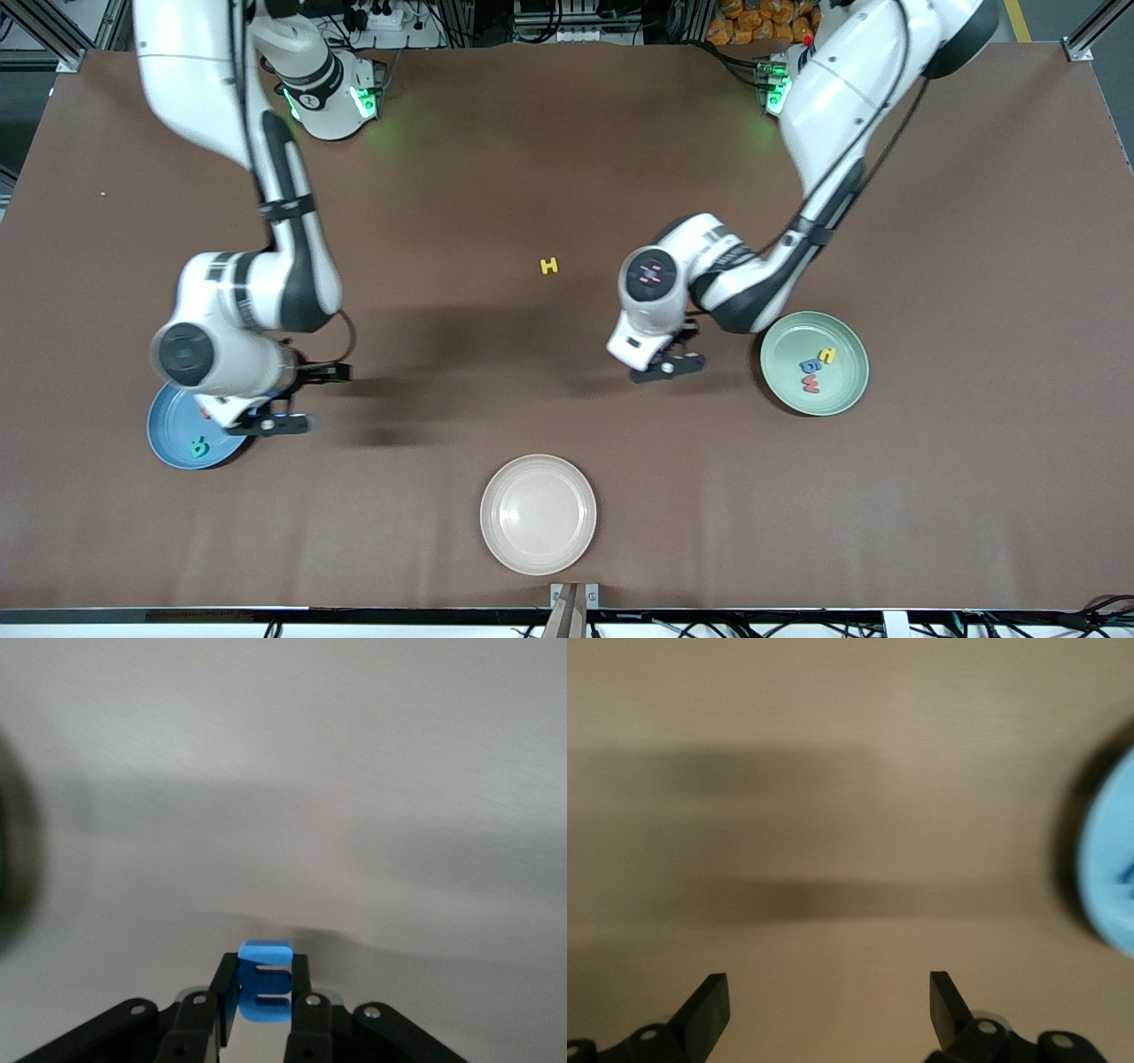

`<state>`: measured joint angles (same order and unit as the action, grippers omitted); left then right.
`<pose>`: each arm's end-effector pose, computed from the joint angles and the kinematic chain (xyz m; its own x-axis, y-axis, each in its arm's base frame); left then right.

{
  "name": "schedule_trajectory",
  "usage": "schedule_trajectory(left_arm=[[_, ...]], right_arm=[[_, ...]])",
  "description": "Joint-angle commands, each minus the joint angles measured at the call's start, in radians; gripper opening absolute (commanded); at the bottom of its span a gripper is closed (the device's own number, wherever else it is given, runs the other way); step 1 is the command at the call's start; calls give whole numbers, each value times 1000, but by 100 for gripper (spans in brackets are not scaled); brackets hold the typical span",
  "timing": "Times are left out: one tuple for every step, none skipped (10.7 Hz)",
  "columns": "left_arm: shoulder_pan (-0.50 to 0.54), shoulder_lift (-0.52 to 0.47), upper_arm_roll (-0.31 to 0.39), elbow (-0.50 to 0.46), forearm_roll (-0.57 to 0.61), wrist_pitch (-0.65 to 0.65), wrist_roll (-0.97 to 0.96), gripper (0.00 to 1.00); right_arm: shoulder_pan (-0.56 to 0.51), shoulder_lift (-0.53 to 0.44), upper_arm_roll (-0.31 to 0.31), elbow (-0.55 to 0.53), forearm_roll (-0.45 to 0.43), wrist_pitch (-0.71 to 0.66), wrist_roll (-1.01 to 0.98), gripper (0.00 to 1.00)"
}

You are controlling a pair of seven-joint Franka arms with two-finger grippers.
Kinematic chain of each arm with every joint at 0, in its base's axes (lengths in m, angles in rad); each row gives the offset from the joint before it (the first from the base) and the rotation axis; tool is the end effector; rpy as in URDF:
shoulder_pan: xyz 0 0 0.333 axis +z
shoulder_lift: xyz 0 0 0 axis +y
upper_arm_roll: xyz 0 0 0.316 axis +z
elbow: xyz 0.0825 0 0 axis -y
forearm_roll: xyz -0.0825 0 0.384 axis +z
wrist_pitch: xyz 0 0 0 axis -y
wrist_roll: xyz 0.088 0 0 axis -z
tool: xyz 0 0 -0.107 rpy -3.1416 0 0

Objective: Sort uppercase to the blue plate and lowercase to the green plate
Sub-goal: 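Carry the blue 'e' to the green plate while the right gripper reaches yellow 'H'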

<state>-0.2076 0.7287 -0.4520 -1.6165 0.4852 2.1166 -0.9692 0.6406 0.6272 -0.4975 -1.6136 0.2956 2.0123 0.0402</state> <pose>0.5679 -0.3672 0.2177 0.9942 0.1062 -0.0156 0.1024 -0.9818 -0.1597 0.6538 0.1537 0.2818 0.9902 0.0124 -0.1390 0.0187 -0.9988 0.0443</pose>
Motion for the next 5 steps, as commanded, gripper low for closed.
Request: schedule_trajectory(left_arm=[[158,-148,-51,-170,9,3,159,0],[230,-184,-94,-209,7,3,202,0],[297,-210,-126,-239,7,3,257,0],[362,-218,-149,-259,9,5,305,0],[431,-218,-178,-275,9,14,354,0]], right_arm=[[106,-6,-1,17,11,25,143,100],[129,-4,31,18,11,43,215,100],[139,-6,81,17,10,58,284,100],[160,-6,117,15,8,72,355,100],[201,-4,129,6,8,101,407,100]])
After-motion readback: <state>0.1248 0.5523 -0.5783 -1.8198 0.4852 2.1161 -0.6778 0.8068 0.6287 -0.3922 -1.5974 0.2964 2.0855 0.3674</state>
